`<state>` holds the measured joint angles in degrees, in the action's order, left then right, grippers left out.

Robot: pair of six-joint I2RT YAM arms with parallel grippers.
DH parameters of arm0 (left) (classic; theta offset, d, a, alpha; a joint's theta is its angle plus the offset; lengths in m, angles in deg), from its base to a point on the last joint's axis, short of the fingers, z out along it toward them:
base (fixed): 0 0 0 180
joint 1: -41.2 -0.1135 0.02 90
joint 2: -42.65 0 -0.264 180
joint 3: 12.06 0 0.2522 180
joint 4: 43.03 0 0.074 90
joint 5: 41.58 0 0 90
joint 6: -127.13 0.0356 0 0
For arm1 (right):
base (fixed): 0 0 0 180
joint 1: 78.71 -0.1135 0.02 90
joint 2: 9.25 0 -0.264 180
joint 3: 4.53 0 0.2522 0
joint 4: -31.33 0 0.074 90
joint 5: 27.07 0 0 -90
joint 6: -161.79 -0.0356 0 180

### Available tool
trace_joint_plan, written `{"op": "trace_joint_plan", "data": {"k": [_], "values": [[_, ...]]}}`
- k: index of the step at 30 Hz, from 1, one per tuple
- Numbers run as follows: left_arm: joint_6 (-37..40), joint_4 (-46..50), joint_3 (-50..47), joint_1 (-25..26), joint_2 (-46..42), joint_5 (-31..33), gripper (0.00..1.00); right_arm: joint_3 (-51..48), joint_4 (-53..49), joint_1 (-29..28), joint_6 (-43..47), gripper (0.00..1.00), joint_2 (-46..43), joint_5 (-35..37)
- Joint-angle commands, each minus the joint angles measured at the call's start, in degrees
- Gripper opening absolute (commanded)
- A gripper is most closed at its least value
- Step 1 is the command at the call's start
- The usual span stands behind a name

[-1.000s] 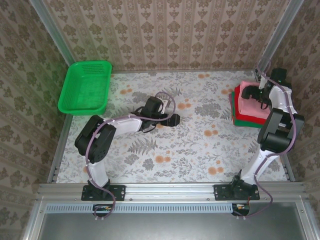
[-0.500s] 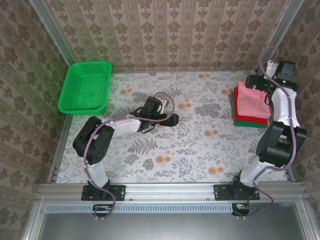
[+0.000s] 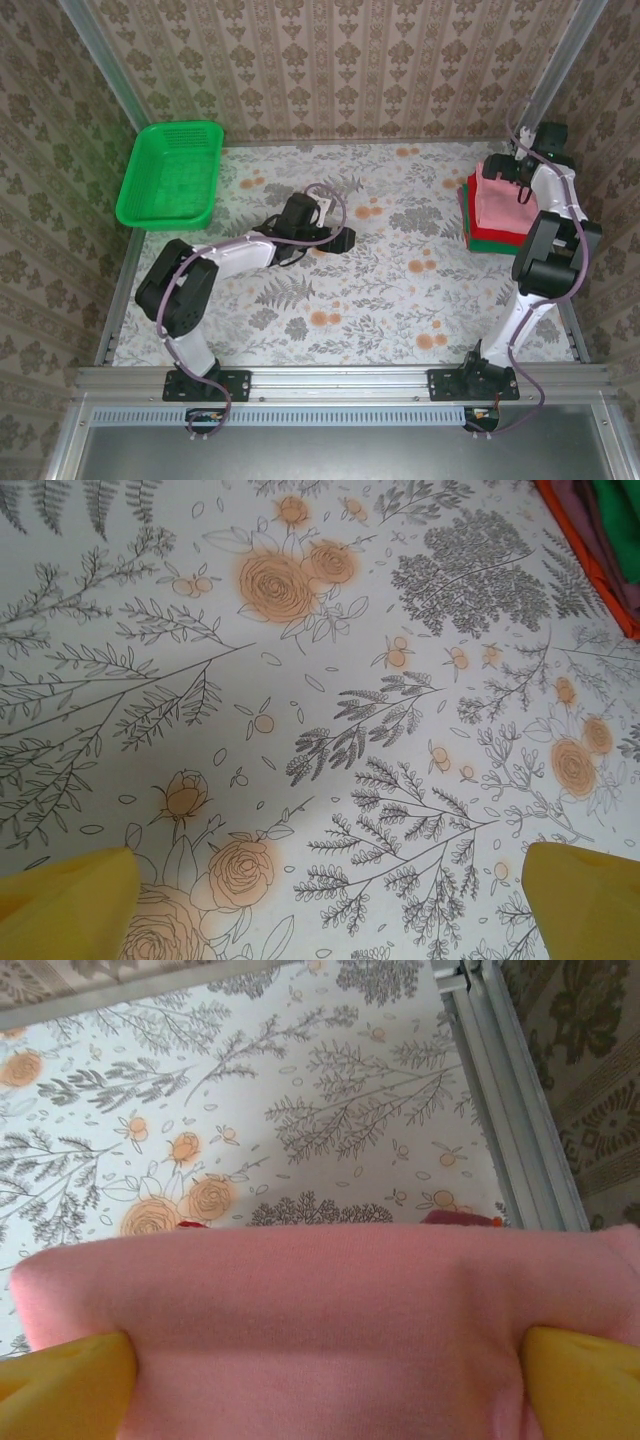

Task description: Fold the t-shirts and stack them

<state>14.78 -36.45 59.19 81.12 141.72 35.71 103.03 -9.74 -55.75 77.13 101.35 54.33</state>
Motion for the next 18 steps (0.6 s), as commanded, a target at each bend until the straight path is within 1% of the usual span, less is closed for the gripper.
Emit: {"op": "trace_joint_plan", "data": {"k": [1, 6, 10, 13, 15, 16, 18], "values": [[3.8, -1.4, -1.6, -0.8, -3.3, 0.6, 1.00, -3.6, 0.8, -0.3, -0.2, 1.00, -9.1, -1.8], [4.4, -2.5, -5.4, -2.8, -8.0, 3.3, 1.00, -16.2, 5.1, -0.4, -1.8, 1.00, -22.4, -3.6], [9.4, -3.8, -11.5, -3.3, -15.1, 10.2, 1.00, -30.6, 9.8, -0.8, -4.0, 1.00, -35.3, -5.8], [13.4, -4.5, -17.0, -4.4, -21.9, 15.3, 1.00, -40.0, 14.6, -1.2, -10.4, 1.00, -42.1, -8.2], [13.9, -3.9, -20.3, -6.6, -26.5, 16.6, 1.00, -46.6, 19.6, -2.1, -16.6, 1.00, -46.2, -9.3], [13.9, -3.7, -22.0, -8.2, -28.8, 16.4, 1.00, -50.5, 23.0, -3.0, -19.0, 1.00, -48.2, -9.3], [14.1, -2.8, -25.6, -11.2, -33.3, 16.6, 1.00, -57.5, 29.9, -7.1, -20.5, 1.00, -51.7, -5.9]]}}
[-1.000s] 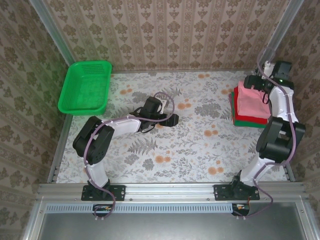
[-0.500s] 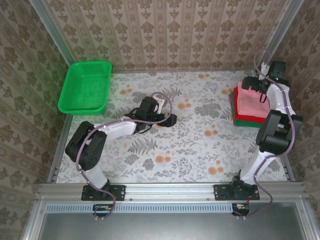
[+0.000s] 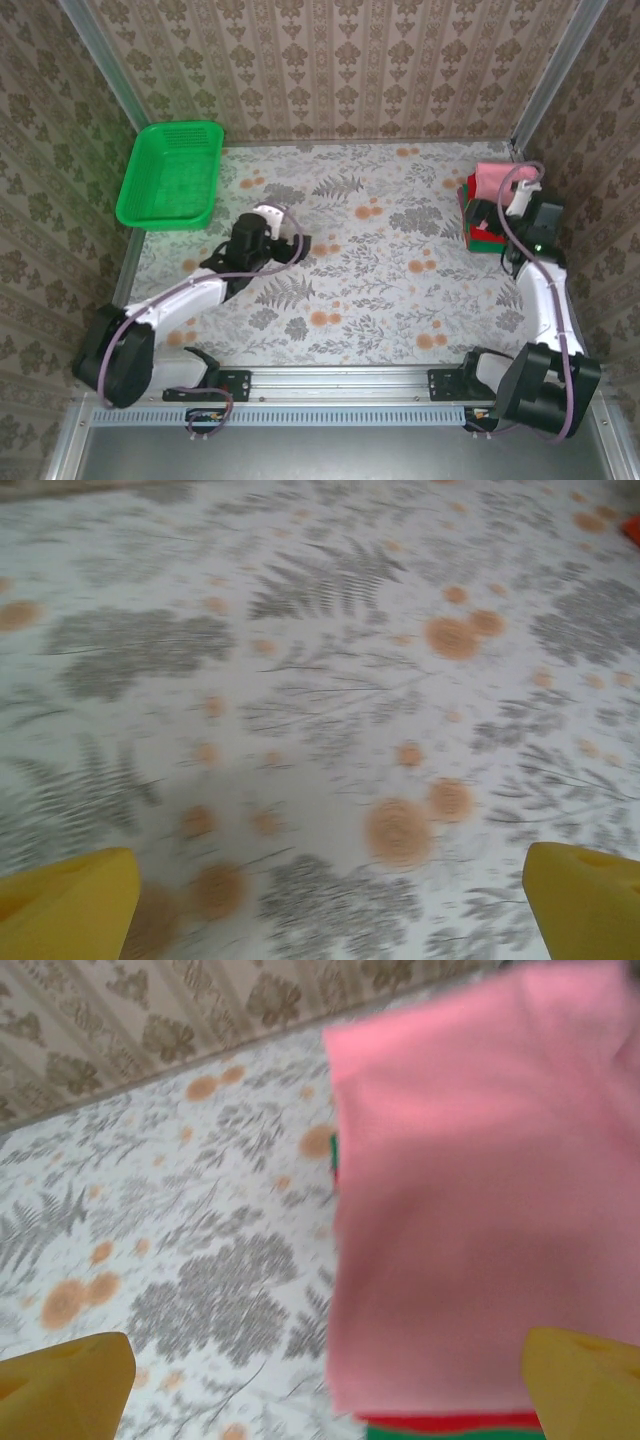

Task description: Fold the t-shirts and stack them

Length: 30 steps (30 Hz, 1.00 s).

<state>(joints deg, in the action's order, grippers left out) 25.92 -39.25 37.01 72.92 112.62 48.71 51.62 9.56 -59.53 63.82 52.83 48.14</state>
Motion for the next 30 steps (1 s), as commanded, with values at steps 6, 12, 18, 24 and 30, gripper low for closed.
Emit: {"op": "trace_joint_plan", "data": {"k": [6, 12, 18, 24, 30], "values": [[-2.6, -6.7, -16.5, -15.8, -16.9, 4.3, 1.00, -19.7, 28.3, -15.5, 0.7, 1.00, -4.0, 12.5], [-10.8, -7.5, -21.6, -24.8, -24.7, 4.5, 1.00, -22.5, 42.2, -16.8, 1.2, 1.00, 5.6, 14.8], [3.5, 2.2, -16.7, -29.0, -32.1, 3.6, 1.00, -22.5, 50.8, -18.2, 1.7, 1.00, 12.8, 17.9], [10.1, -4.2, -18.7, -36.5, -25.3, -4.7, 1.00, -23.0, 58.2, -18.8, 4.4, 1.00, 17.3, 18.2], [12.0, -21.0, -18.1, -37.6, -7.1, -10.0, 1.00, -23.6, 66.0, -20.6, 5.7, 1.00, 25.8, 21.2]]}}
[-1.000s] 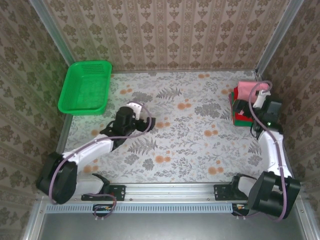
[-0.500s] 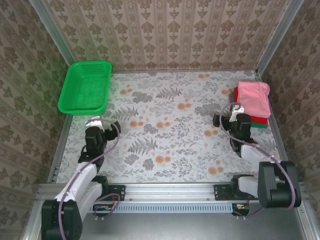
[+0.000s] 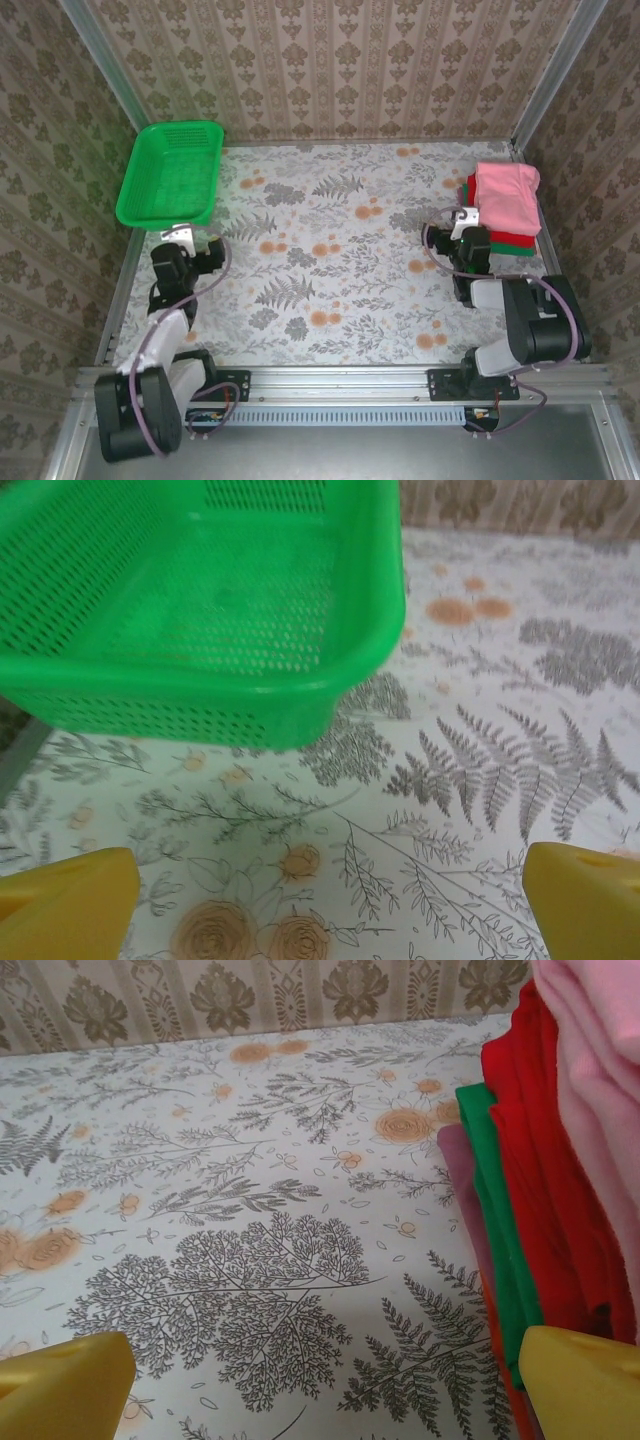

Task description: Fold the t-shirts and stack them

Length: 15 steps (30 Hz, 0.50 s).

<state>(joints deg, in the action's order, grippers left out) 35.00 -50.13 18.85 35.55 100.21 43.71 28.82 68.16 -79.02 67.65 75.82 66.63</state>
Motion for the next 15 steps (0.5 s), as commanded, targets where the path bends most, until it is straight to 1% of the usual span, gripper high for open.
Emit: {"op": "trace_joint_plan", "data": {"k": [1, 2, 3, 5, 7, 9, 11, 12, 13, 15], "values": [[2.2, -12.4, 0.8, -0.3, 8.5, -4.9, 1.00, 0.1, 6.3, -2.0, 2.6, 1.00, 3.0, 3.6], [1.4, -14.3, 1.6, -0.4, 11.5, -4.4, 1.00, 1.5, 2.1, -2.8, 3.4, 1.00, 2.2, 4.0], [0.9, -15.8, 2.3, -0.4, 13.9, -4.6, 1.00, 2.0, 1.6, -3.4, 4.1, 1.00, 2.4, 4.3], [0.7, -19.0, 4.0, -0.4, 18.6, -6.1, 1.00, 1.3, 3.2, -3.5, 3.7, 1.00, 2.5, 5.9], [0.9, -21.1, 5.8, -0.2, 21.9, -6.3, 1.00, 1.0, 3.8, -4.0, 4.0, 1.00, 2.5, 6.6], [1.1, -20.2, 7.6, 0.1, 24.6, -5.9, 1.00, 1.0, 3.9, -4.0, 3.9, 1.00, 2.7, 7.1], [2.9, -23.0, 7.9, 1.3, 27.6, -6.3, 1.00, 1.2, 3.5, -4.0, 3.8, 1.00, 2.7, 7.4], [4.3, -20.9, 8.7, 2.5, 27.9, -5.3, 1.00, 1.2, 3.4, -4.0, 3.7, 1.00, 2.7, 7.4], [5.5, -20.3, 9.4, 4.1, 28.5, -2.7, 1.00, 1.2, 3.4, -4.0, 3.7, 1.00, 2.7, 7.5], [4.4, -20.4, 9.4, 5.0, 28.8, 2.0, 1.00, 1.4, 3.2, -4.0, 3.6, 1.00, 2.8, 7.6]]}}
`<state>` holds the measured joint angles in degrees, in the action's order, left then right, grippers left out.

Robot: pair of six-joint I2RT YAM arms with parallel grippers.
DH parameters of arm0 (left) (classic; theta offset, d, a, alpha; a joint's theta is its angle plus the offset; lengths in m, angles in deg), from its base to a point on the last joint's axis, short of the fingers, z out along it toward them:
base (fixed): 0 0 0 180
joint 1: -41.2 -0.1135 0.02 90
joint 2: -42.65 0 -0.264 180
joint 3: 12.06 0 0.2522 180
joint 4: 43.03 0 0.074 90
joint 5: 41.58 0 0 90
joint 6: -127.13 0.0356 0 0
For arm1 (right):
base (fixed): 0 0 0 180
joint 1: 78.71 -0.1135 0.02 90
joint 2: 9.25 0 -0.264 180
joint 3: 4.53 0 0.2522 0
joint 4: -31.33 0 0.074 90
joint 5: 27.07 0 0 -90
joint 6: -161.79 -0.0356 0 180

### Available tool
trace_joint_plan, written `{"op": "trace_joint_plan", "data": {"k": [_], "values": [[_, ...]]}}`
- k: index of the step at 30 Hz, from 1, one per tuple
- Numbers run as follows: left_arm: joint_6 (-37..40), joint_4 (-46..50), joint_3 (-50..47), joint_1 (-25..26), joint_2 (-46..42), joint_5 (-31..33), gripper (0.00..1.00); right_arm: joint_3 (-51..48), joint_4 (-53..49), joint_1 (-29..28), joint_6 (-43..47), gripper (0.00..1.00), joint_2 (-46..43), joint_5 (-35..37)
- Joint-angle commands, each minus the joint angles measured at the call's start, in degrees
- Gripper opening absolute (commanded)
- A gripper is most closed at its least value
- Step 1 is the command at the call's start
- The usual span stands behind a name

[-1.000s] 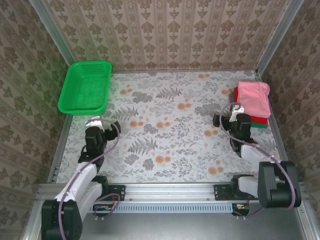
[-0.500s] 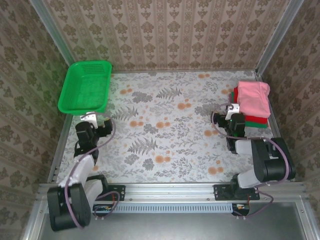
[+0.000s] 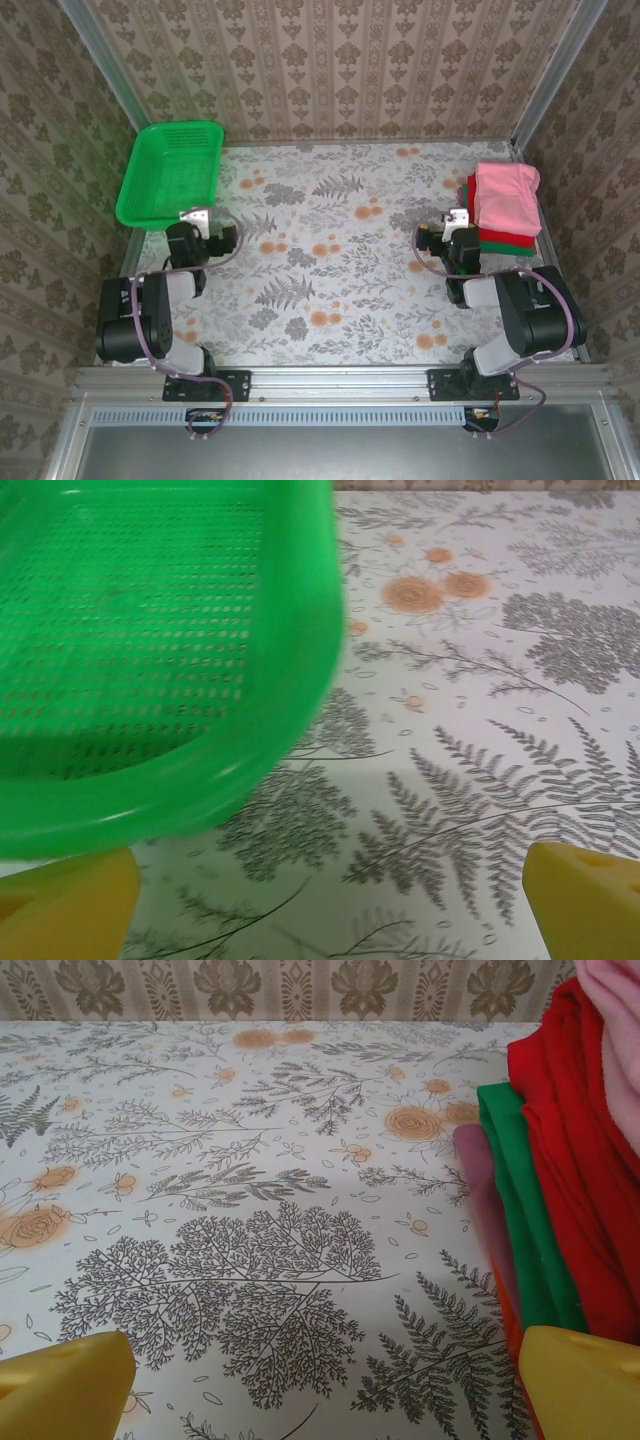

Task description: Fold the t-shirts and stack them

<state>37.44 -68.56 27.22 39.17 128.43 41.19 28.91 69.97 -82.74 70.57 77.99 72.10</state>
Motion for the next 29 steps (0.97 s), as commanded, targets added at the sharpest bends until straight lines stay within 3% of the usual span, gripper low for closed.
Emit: {"op": "trace_joint_plan", "data": {"k": [1, 6, 26, 29], "values": [[1.8, -1.9, 1.0, 1.4, 0.4, 5.1, 1.00, 1.5, 1.1, -0.2, 0.6, 1.00, 0.6, 2.2], [3.1, -2.7, 0.5, 3.6, 0.3, 8.6, 1.00, 2.1, -0.2, 0.2, -0.2, 1.00, 0.6, 2.4], [2.5, -2.0, 0.9, 2.5, 0.6, 6.7, 1.00, 2.5, -1.1, 1.1, -1.2, 1.00, 0.6, 2.3], [2.6, -2.4, 0.8, 2.5, 0.5, 6.7, 1.00, 0.4, 2.7, 0.6, -1.7, 1.00, 0.3, 5.7]]}}
